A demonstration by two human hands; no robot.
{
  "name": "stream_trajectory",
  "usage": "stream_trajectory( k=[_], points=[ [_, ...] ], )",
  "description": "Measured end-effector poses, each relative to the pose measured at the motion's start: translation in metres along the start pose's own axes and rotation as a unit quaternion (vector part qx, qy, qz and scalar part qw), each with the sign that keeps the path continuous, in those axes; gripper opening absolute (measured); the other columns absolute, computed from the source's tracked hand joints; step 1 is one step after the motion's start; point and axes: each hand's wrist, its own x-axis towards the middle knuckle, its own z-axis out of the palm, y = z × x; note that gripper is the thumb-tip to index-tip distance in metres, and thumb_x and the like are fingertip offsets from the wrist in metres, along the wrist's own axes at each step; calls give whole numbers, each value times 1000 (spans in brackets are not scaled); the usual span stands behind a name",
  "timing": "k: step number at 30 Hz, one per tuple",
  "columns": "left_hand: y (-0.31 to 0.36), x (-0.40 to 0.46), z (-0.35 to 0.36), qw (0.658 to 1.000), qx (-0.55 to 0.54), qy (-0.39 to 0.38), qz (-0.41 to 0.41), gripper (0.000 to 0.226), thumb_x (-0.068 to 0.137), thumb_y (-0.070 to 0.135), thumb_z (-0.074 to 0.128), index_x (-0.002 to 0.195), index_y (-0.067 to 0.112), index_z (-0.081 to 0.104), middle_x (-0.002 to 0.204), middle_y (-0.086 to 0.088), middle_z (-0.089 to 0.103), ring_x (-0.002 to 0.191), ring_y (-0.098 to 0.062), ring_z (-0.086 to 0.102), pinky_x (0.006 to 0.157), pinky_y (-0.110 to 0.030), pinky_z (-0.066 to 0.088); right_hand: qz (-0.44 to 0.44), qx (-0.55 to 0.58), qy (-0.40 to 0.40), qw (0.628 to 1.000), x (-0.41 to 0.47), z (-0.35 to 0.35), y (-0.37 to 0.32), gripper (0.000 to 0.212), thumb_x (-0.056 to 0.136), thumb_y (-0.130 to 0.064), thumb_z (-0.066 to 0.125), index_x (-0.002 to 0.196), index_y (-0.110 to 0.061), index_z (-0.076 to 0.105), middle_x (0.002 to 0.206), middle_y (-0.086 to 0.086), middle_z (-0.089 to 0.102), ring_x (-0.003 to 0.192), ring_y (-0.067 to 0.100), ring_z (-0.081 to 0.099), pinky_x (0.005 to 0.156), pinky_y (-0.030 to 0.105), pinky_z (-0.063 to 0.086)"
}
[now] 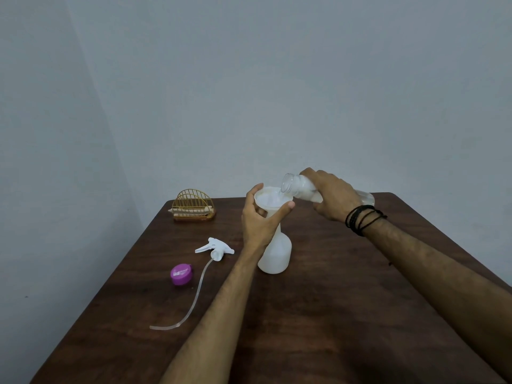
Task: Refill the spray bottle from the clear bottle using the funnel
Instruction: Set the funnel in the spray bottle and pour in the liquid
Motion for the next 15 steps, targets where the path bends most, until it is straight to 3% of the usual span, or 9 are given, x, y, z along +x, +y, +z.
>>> stream_trajectory(
  k=[8,15],
  points=[
    [2,-1,-1,1000,5,2,4,92,56,58,88,135,29,51,119,17,59,104,14,59,77,-12,54,-16,-29,14,999,3,-2,0,52,77,-6,65,121,-27,47,93,-1,56,79,23,55,62,32,39],
    [0,2,-1,1000,1,7,7,95,54,61,89,135,29,53,124,8,62,112,-3,62,82,-17,56,-20,-30,14,999,3,-7,1,54,75,-2,63,122,-25,48,94,0,56,81,25,53,67,33,37]
  ],
)
